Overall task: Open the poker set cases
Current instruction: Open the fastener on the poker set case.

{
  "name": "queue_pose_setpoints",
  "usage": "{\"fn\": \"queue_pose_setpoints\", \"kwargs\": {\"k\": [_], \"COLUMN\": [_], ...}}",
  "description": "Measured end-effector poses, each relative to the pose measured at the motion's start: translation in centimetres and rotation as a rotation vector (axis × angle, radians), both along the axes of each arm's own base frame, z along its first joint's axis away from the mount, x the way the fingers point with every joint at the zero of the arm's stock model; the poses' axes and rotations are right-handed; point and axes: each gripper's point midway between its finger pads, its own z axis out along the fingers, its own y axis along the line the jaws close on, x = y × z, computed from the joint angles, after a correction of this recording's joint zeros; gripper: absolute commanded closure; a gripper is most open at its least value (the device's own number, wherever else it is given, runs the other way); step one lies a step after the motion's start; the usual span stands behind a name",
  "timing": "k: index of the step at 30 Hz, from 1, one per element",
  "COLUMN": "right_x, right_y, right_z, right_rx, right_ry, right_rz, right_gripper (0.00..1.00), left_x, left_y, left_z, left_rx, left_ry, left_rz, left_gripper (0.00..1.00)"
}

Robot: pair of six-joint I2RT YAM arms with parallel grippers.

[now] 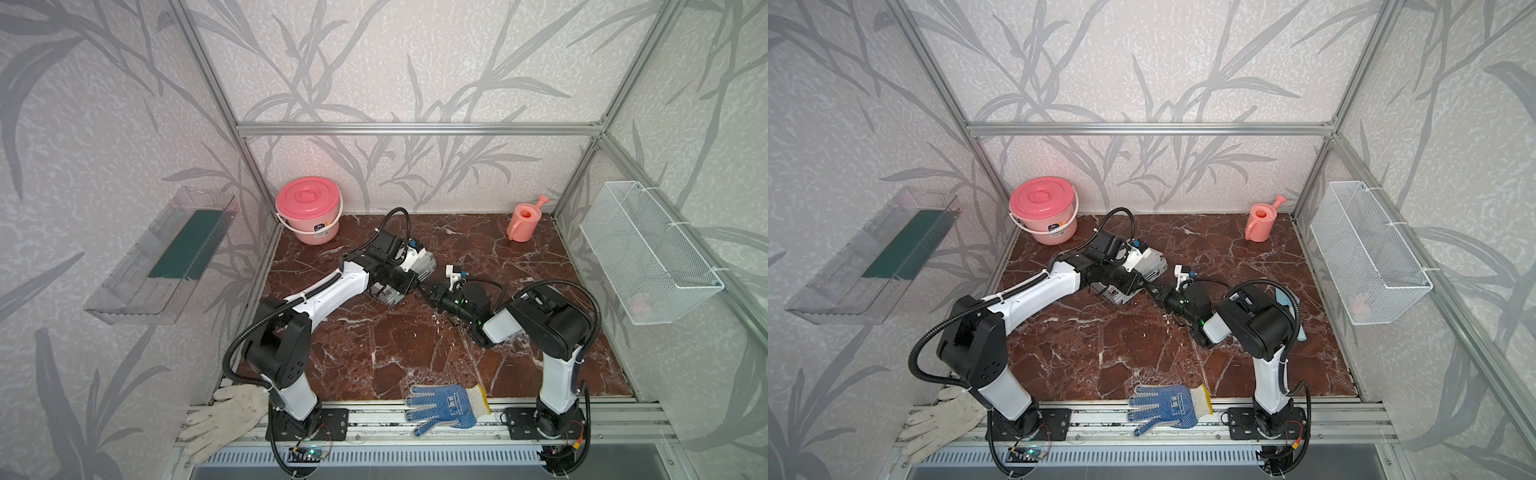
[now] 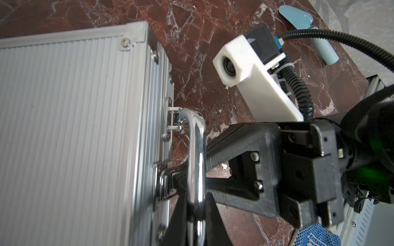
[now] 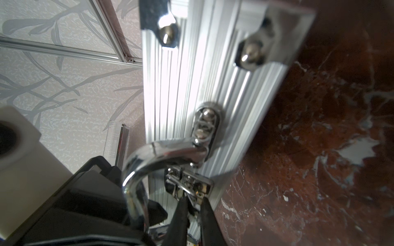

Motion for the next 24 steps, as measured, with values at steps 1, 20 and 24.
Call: {"fn": "queue_pose_setpoints", "kwargs": {"k": [1, 20, 24], "right_x": [0.0, -0.9, -1.5], "right_y": [-0.1, -2.0, -2.7], "right_z": [0.0, -0.9, -0.8], "right_rx": [-0.002, -0.07, -0.113], "right_ry": [0.002, 0.062, 0.091], "right_rz": [-0.002, -0.009, -0.005], "right_gripper": [0.87, 0.87, 0.86], "left_x": [0.0, -1.5, -2.0], "left_y": [0.0, -1.7, -2.3], "left_z": [-0.1, -1.4, -1.6], "left_rx": [-0.001, -0.012, -0.015], "left_ry": [0.0, -0.004, 0.0], "left_rz": [0.0, -0.043, -0.063], "left_gripper": [1.0, 1.0, 1.0]}}
